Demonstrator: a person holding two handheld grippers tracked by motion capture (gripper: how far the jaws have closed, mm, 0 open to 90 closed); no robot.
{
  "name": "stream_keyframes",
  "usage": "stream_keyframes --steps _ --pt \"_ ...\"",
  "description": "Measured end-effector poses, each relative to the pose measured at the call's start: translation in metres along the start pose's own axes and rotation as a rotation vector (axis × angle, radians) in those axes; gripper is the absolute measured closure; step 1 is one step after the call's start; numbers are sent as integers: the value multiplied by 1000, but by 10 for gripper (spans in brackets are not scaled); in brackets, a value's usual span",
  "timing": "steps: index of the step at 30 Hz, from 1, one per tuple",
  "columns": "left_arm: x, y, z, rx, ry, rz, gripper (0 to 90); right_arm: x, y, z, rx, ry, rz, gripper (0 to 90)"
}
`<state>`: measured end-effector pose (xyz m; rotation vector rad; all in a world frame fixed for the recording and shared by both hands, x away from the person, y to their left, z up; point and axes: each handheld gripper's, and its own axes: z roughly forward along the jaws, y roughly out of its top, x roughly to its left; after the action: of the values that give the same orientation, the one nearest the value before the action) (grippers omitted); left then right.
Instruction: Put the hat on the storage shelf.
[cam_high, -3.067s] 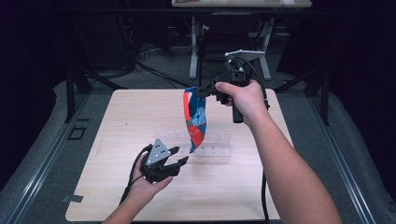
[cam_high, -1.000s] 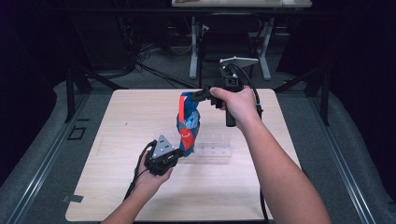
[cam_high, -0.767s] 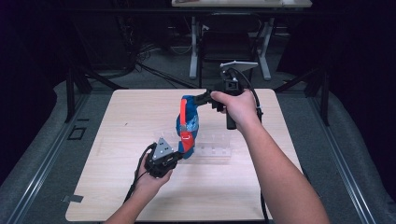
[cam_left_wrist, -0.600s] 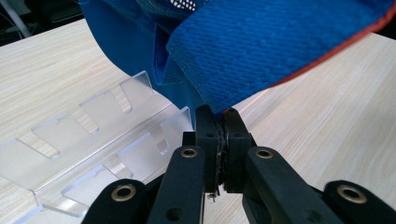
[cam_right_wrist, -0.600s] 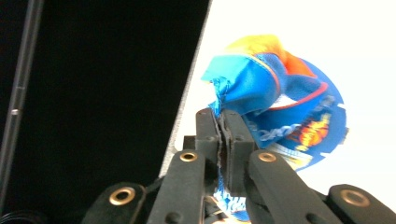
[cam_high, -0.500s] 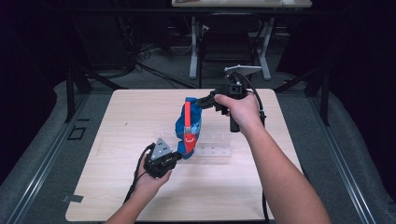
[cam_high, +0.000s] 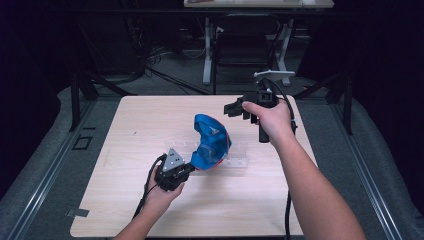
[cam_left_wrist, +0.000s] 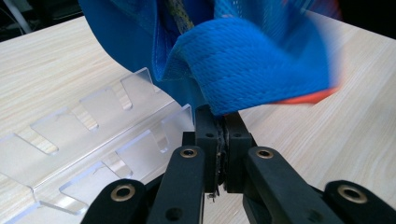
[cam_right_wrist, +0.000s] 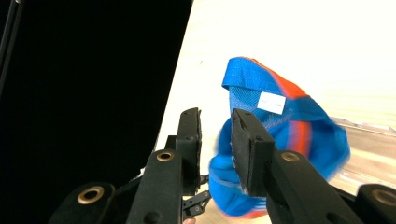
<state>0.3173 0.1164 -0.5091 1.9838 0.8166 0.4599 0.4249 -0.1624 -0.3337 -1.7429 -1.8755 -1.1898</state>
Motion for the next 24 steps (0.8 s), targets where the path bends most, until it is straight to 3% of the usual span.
stream_keyframes --steps 13,19,24 --pt "5 0 -4 8 7 -34 831 -5 -4 -2 5 -31 -22 723" --pt "8 -1 -8 9 2 -40 725 -4 -7 -1 13 -51 -30 717" --pt "10 -2 -13 0 7 -43 619 -4 -9 -2 6 -100 -45 700"
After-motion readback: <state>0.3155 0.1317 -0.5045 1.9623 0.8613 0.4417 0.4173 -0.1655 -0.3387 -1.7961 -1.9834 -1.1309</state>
